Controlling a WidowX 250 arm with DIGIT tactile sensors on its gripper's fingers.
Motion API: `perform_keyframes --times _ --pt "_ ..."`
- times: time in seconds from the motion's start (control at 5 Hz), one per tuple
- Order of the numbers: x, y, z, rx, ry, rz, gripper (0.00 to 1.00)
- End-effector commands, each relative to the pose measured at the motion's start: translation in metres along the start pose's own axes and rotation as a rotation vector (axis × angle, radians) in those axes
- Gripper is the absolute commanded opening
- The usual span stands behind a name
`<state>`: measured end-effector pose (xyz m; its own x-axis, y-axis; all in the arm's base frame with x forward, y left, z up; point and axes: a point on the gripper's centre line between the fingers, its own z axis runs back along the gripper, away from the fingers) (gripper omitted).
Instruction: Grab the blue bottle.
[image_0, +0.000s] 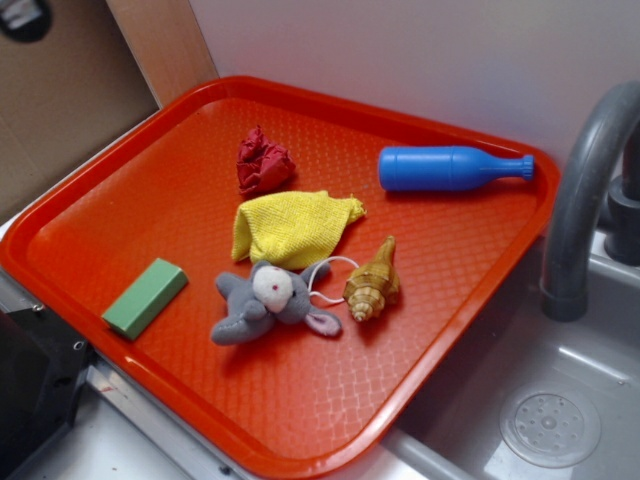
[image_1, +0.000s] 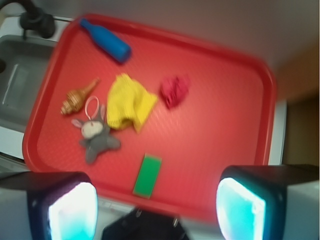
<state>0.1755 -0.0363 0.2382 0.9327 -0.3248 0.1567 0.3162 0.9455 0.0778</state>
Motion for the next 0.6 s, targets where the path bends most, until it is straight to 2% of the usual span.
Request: perform_keyframes --times 0.0,0.2,0.4 --pt "0.059 -0.020 -0.010 0.133 -0.039 -0.413 1.00" --pt "0.083 -0.032 -0.025 0.201 -0.065 -0.546 1.00" --pt "0.103 -0.039 -0.050 0.292 -0.105 -0.593 1.00"
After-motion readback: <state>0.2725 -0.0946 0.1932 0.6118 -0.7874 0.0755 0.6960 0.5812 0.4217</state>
